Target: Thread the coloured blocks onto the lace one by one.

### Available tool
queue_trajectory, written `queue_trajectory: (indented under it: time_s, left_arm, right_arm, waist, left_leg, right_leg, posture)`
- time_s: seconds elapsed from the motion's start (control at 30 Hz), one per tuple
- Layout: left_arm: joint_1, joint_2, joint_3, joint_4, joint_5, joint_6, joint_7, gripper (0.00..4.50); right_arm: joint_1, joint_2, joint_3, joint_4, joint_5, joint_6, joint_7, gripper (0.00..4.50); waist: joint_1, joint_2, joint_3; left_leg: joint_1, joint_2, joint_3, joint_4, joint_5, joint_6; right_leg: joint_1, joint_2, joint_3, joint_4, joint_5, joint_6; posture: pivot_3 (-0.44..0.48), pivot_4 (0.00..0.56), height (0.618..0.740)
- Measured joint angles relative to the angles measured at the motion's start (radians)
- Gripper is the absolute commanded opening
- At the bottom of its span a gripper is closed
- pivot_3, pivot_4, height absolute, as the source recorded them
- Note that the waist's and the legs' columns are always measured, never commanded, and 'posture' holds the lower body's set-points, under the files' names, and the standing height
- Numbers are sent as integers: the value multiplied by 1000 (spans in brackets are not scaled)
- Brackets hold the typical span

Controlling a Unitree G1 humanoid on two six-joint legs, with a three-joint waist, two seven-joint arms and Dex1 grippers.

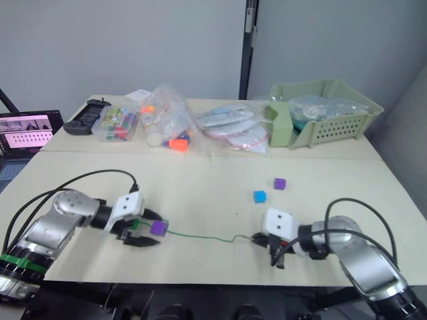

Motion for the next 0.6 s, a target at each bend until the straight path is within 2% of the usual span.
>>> queue_trajectory:
  time_s: [0.07,0.17,0.3,0.43,0.6]
  left_arm:
    - [-12,-36,5,-36,-26,40,8,3508]
    - [-36,-184,-51,-103,-30,67,60,3508]
    - [-46,-315,-132,-78,0,56,133,3508]
    - [-67,-369,-188,-32,59,22,166,3508]
    - [-68,-383,-214,-14,93,7,176,3508]
  right_arm:
    - [-28,18,31,12,-12,14,-3,0]
    - [-100,75,117,40,-47,39,-12,0]
    - [-128,94,163,75,-79,41,-19,0]
    - [-134,97,175,82,-87,42,-18,0]
    - [-134,97,179,82,-89,42,-15,0]
  waist:
    - [-4,0,0]
    - [-2,0,0]
    - [-4,0,0]
    - [-5,0,0]
    - [-5,0,0]
  left_leg:
    - [1,0,0,0,0,0]
    - [0,-1,0,0,0,0]
    - [0,-1,-1,1,0,0]
    - [0,-1,-1,1,0,0]
    - [0,-1,-1,1,0,0]
  right_leg:
    - [0,0,0,0,0,0]
    - [0,0,0,0,0,0]
    - [0,0,0,1,0,0]
    - [0,0,0,2,0,0]
    - [-1,0,0,2,0,0]
  posture:
    - [0,150,740]
    - [0,150,740]
    - [0,150,740]
    - [0,150,740]
    - [0,150,740]
